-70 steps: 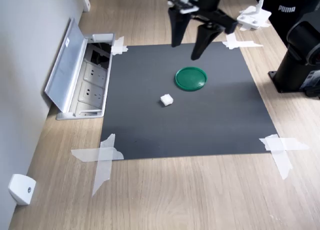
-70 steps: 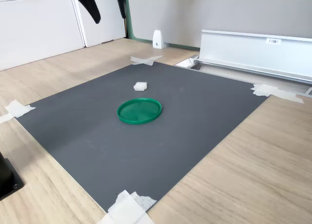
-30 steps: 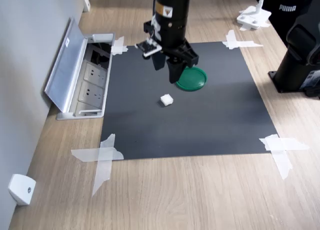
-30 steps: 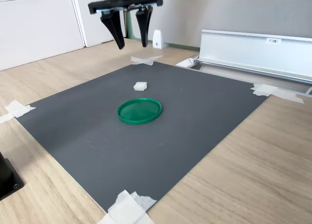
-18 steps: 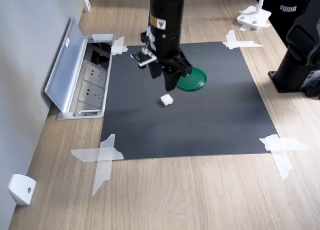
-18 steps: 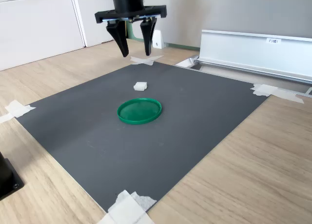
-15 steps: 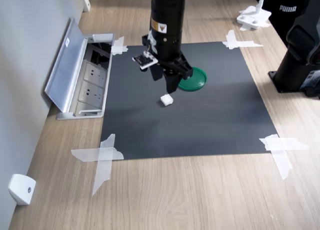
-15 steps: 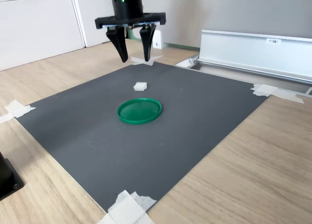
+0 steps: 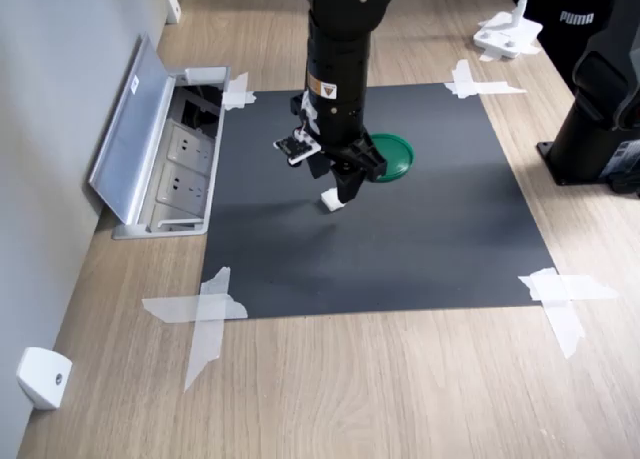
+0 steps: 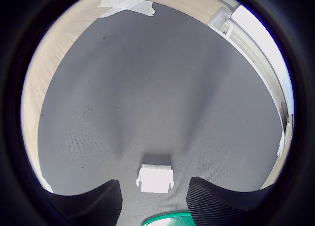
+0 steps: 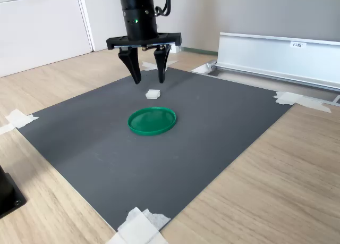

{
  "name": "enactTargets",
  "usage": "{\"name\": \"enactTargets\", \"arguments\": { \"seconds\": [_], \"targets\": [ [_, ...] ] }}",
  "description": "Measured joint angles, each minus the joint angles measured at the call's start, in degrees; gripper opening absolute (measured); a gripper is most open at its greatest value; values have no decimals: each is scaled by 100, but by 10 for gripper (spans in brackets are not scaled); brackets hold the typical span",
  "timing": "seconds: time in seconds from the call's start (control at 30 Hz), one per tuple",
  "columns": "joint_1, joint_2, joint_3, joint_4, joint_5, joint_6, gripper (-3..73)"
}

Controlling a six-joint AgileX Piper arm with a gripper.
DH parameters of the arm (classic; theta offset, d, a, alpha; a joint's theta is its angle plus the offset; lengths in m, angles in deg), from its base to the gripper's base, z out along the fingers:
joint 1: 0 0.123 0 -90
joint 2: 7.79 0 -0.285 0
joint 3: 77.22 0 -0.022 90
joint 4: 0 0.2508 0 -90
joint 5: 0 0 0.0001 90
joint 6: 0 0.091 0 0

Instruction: Grasp a white terminal and put it on the green lid.

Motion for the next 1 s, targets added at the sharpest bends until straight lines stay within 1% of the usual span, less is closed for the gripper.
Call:
{"name": "enactTargets", "arguments": {
  "seconds": [0.47, 1.0],
  "targets": [
    [0, 239, 0, -69, -108, 0, 564],
    [0, 399, 0, 23, -217, 5, 564]
  ]
}}
